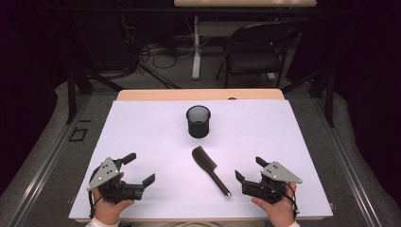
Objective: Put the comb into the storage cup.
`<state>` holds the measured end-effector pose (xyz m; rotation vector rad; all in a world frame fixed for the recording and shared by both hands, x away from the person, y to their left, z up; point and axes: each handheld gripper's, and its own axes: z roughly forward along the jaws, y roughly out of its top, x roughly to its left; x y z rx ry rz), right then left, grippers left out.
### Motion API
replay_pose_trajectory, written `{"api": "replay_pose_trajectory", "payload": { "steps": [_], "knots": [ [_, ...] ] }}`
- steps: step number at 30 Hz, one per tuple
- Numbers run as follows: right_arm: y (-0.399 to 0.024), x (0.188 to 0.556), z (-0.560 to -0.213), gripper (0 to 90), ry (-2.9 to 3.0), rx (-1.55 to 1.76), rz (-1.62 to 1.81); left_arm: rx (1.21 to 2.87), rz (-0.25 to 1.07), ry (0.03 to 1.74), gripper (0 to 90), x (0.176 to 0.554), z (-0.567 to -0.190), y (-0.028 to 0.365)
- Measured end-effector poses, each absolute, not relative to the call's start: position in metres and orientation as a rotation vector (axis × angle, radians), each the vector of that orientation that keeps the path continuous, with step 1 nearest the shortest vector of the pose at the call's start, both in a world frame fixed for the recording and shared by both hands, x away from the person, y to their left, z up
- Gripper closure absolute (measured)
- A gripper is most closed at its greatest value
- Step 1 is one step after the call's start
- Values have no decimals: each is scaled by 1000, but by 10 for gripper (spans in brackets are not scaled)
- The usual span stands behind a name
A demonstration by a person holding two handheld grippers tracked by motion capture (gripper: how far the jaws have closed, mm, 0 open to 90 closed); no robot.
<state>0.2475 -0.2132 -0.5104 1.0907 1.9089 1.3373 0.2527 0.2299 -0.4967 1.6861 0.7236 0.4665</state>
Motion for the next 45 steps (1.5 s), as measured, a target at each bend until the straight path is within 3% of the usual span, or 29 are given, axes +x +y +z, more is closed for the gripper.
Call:
{"api": "replay_pose_trajectory", "payload": {
  "steps": [17,23,45],
  "knots": [
    [-208,252,-505,148,1973,1112,1327,1713,412,761,3,251,-496,229],
    [-205,254,-497,201,1986,1127,1312,1711,397,777,3,251,-496,229],
    [-189,272,-474,192,2120,1102,1289,1715,368,800,3,253,-498,227]
  ]
}}
